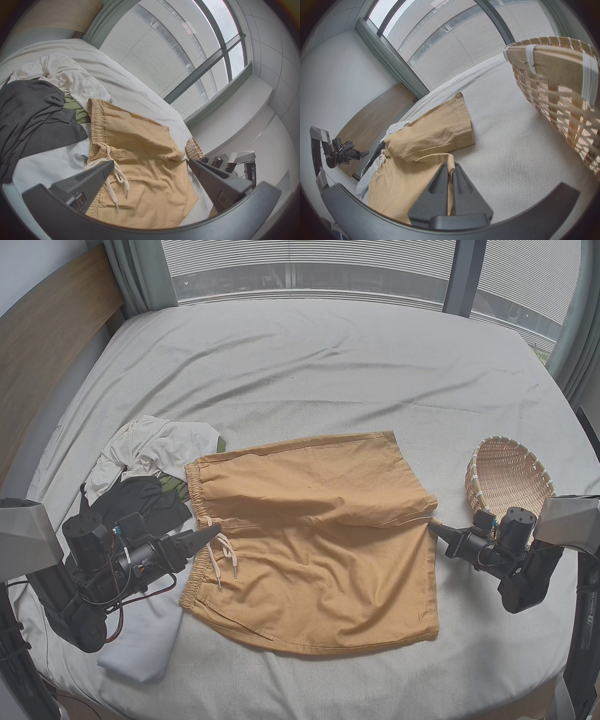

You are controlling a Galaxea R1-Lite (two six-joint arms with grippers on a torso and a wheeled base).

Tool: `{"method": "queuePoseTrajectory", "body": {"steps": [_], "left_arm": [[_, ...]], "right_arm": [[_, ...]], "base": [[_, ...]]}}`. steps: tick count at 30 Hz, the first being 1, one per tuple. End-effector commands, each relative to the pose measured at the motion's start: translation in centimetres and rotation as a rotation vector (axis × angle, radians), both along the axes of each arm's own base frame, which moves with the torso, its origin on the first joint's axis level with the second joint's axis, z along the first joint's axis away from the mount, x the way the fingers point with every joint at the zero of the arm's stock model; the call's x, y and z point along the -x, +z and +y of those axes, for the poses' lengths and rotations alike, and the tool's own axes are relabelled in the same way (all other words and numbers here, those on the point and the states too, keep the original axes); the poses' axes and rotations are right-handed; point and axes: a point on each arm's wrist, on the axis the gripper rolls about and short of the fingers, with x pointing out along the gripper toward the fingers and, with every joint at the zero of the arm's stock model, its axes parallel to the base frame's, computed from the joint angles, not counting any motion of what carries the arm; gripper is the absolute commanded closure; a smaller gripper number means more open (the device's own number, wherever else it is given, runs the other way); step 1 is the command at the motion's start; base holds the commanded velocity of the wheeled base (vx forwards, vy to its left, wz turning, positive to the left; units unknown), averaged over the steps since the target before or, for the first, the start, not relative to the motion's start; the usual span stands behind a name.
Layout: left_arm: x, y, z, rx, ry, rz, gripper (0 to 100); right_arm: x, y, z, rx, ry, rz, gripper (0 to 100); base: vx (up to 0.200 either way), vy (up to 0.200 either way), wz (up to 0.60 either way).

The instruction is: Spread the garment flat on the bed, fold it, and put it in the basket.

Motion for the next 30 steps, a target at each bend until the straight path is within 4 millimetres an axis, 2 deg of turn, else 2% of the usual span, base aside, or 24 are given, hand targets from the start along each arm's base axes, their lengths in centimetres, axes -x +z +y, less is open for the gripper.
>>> {"method": "queuePoseTrajectory", "body": {"steps": [1,6,7,12,13,17,18,19,24,25,30], "left_arm": [[-0.1,-0.4,0.1,-0.015,0.003,0.001,0],[0.0,-1.0,0.2,-0.056,0.001,0.000,0],[0.0,-1.1,0.2,-0.057,0.001,0.001,0],[0.4,-1.0,0.3,-0.057,0.003,0.008,0],[0.6,-1.1,0.3,-0.058,0.002,0.014,0],[1.0,-1.2,0.7,-0.062,0.012,0.030,0],[1.0,-1.2,0.7,-0.062,0.012,0.030,0],[2.0,-0.3,1.1,-0.055,0.020,0.015,0],[3.9,0.8,1.4,-0.047,0.011,0.009,0],[4.8,0.9,1.4,-0.048,0.008,0.020,0],[6.1,-0.1,1.5,-0.067,0.008,0.079,0]], "right_arm": [[0.0,0.0,0.0,-0.001,-0.001,-0.002,100],[0.0,0.0,-0.1,0.002,-0.004,0.000,100],[0.1,0.0,-0.1,0.002,-0.002,0.001,0],[0.6,0.9,0.4,0.003,0.003,-0.010,0],[1.3,2.3,0.8,0.000,0.010,-0.035,0],[2.7,4.3,2.0,-0.002,0.047,-0.069,0],[2.7,4.3,2.0,-0.002,0.047,-0.069,0],[3.7,5.8,2.4,-0.003,0.061,-0.100,0],[5.1,8.1,2.4,-0.006,0.064,-0.155,0],[6.2,9.1,2.2,-0.007,0.065,-0.172,0],[8.8,9.5,2.4,-0.004,0.082,-0.148,0]], "base": [[0.000,0.000,0.00],[0.000,0.000,0.00],[0.000,0.000,0.00],[0.000,0.000,0.00],[0.000,0.000,0.00],[0.000,0.000,0.00],[0.000,0.000,0.00],[0.000,0.000,0.00],[0.000,0.000,0.00],[0.000,0.000,0.00],[0.000,0.000,0.00]]}}
